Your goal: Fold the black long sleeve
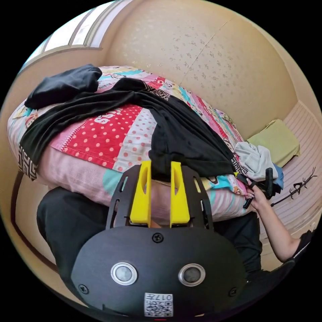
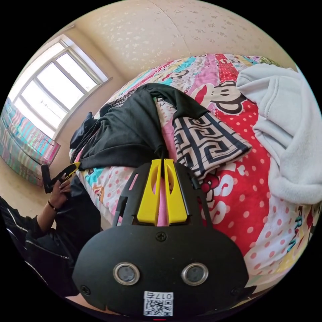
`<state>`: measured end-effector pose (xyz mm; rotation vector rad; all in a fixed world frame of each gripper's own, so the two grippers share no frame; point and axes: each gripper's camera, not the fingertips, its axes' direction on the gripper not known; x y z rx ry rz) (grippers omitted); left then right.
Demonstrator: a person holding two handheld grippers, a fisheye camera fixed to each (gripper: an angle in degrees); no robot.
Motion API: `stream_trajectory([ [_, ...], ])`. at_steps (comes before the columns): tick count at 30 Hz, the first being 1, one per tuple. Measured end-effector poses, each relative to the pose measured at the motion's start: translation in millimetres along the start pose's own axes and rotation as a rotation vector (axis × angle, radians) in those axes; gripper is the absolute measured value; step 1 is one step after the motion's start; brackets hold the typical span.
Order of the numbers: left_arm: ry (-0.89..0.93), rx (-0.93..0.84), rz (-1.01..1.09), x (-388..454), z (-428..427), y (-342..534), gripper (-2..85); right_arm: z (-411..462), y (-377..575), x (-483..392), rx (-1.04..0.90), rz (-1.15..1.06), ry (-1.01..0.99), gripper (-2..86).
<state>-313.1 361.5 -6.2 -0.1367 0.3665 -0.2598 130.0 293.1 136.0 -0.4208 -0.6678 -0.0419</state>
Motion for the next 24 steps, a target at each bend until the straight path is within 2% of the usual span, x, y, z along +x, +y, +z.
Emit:
stream_trajectory([
  [1,0.064,0.021,0.016,2.3,-9.7,-1.8,3.9,-0.6,-0.2,-1.8,-0.001,-0.002,0.003,1.8],
  [4,0.085,0.146,0.097,9.6,-50.6,-2.9,3.3,-4.4,-4.3,-13.8,-0.049,-0.085,-0.022,1.9],
  [6,0.133,0.174,0.111,3.9,-73.2,-3.1,3.1,-21.1,-5.2,-25.9,-0.085,-0.113,-0.124,1.9],
  [9,0.291,0.264,0.063,-21.7,-112.5,7.2,3.2,-54.0,6.5,-47.5,0.021,-0.124,-0.266,2.2],
  [11,0.300,0.299,-0.002,-47.1,-132.1,20.0,3.3,-56.2,13.0,-58.5,0.035,-0.153,-0.261,2.6],
  [13,0.270,0.290,-0.036,-63.2,-135.7,27.9,3.3,-41.3,14.7,-67.0,-0.027,-0.207,-0.229,3.5],
  [15,0.239,0.277,-0.091,-75.6,-135.1,34.2,3.4,-9.8,10.6,-77.7,-0.221,-0.246,-0.203,6.1],
  [22,0.278,0.295,-0.115,-89.6,-140.0,38.4,3.6,-15.2,-0.3,-117.2,-0.217,-0.248,-0.196,12.1],
  [24,0.310,0.316,-0.125,-94.2,-139.6,38.3,3.4,-15.2,-2.7,-136.8,-0.263,-0.273,-0.121,13.4],
])
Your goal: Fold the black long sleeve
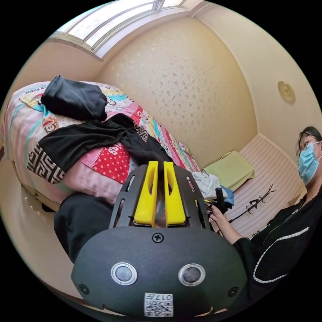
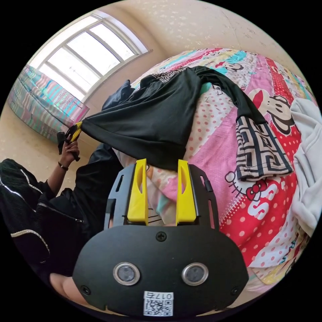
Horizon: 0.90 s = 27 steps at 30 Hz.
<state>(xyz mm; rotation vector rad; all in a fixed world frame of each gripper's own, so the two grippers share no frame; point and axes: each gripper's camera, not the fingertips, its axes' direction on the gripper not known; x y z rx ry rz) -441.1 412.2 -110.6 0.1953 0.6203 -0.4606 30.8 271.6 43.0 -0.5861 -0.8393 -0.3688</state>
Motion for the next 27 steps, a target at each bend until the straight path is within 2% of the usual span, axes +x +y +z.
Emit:
stream_trajectory([
  [3,0.128,0.062,-0.051,-13.5,-0.8,2.7,2.4,-5.2,-5.0,-22.8,0.043,0.023,0.150,13.9],
  [6,0.127,0.078,-0.091,-23.2,4.0,8.4,2.1,9.1,-14.8,-38.8,-0.009,0.025,0.298,13.8],
  [11,-0.053,-0.012,-0.062,-30.8,40.4,16.4,3.2,21.4,-19.6,-49.9,0.021,0.096,0.262,13.4],
  [14,-0.007,-0.054,-0.077,-36.8,67.3,22.2,5.7,17.6,-9.9,-57.6,0.123,0.136,0.206,12.1],
  [16,-0.050,-0.017,-0.087,-34.0,71.4,24.5,6.9,20.0,-4.8,-66.7,0.160,0.130,0.197,11.0],
  [19,-0.151,0.010,-0.078,-25.9,73.9,21.9,9.8,32.2,-4.4,-93.1,0.158,0.037,0.326,10.2],
  [22,-0.188,-0.051,-0.084,-21.8,85.5,15.2,12.8,40.9,-7.1,-111.3,0.158,-0.011,0.392,9.8],
  [27,-0.221,-0.177,-0.161,-23.0,121.6,10.8,13.9,42.7,-5.4,-106.9,0.217,0.055,0.281,9.7],
])
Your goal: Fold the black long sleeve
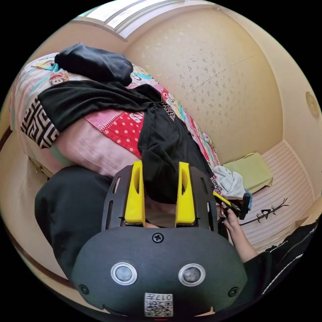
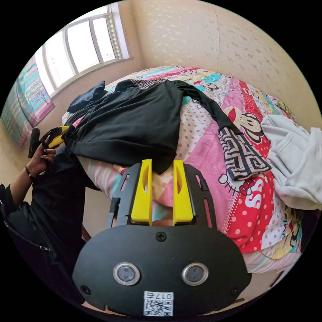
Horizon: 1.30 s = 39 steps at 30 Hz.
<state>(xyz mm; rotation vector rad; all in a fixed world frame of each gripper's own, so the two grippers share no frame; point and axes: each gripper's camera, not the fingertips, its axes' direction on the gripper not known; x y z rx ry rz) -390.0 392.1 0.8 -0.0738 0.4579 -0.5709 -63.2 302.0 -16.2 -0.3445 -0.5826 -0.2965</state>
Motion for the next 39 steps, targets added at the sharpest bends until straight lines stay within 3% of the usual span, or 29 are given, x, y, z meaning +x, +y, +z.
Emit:
stream_trajectory([
  [10,-0.426,-0.016,0.106,66.9,47.5,-7.4,10.5,9.2,-18.1,-34.3,-0.084,-0.046,0.111,9.2],
  [17,-0.422,0.039,0.056,77.8,56.2,-3.7,12.2,26.4,-29.8,-50.3,-0.105,-0.057,0.173,7.7],
  [23,-0.483,0.030,0.072,92.4,54.8,-2.1,10.9,31.9,-17.8,-31.0,-0.035,0.030,0.096,7.6],
  [30,-0.194,0.143,0.021,86.8,10.6,3.7,5.2,34.2,-13.0,-12.9,-0.082,0.096,0.117,8.4],
  [34,-0.070,0.233,0.132,106.4,-40.9,-3.7,5.1,26.4,-12.1,4.2,-0.094,0.181,0.149,10.1],
  [39,0.077,0.275,0.314,143.9,-95.3,-9.9,5.0,30.7,5.5,39.6,-0.057,0.208,-0.027,10.4],
])
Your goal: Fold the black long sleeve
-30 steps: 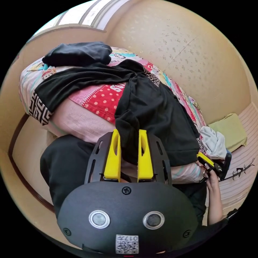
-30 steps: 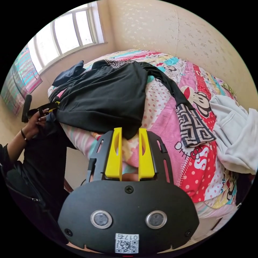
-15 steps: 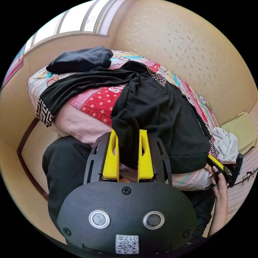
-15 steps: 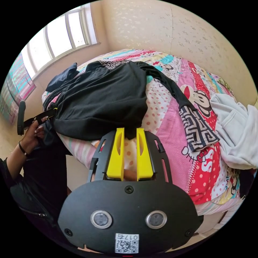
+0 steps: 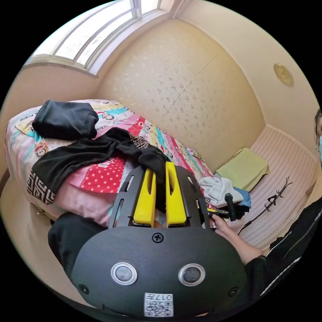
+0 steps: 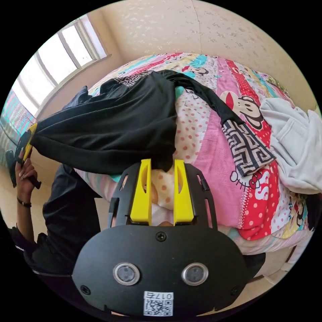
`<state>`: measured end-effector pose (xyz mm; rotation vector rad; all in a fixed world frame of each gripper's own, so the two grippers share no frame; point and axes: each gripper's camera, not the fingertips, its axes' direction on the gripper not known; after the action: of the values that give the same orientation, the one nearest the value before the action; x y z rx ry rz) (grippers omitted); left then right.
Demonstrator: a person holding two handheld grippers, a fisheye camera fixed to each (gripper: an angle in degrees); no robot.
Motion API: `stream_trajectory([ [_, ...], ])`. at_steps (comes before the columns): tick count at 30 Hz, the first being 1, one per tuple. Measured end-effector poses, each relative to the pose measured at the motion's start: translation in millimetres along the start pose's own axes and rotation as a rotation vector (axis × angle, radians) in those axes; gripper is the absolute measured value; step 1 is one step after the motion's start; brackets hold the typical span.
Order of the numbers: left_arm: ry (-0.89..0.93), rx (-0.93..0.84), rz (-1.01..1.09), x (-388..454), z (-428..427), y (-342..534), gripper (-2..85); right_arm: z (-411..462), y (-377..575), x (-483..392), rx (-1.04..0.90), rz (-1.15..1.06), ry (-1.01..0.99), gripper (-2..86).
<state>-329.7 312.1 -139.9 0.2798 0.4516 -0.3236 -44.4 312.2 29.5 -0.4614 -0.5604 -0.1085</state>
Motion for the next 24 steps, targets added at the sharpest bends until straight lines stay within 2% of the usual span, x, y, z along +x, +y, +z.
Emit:
stream_trajectory([
  [6,0.160,0.128,0.113,44.8,-46.1,-33.0,4.9,-3.7,26.3,62.9,0.113,0.179,-0.524,12.0],
  [17,0.334,0.210,0.114,81.7,-89.0,-100.4,5.0,33.6,76.5,119.1,-0.001,0.275,-0.882,14.8],
  [19,0.372,0.225,0.118,87.9,-95.8,-108.0,5.1,46.7,86.7,125.8,-0.019,0.307,-0.988,15.0],
  [21,0.407,0.239,0.111,92.6,-103.3,-115.1,5.1,65.3,98.8,131.2,-0.017,0.374,-1.178,15.4],
  [24,0.433,0.265,0.114,100.9,-119.3,-125.3,5.1,79.7,106.5,128.0,0.006,0.400,-1.311,16.2],
])
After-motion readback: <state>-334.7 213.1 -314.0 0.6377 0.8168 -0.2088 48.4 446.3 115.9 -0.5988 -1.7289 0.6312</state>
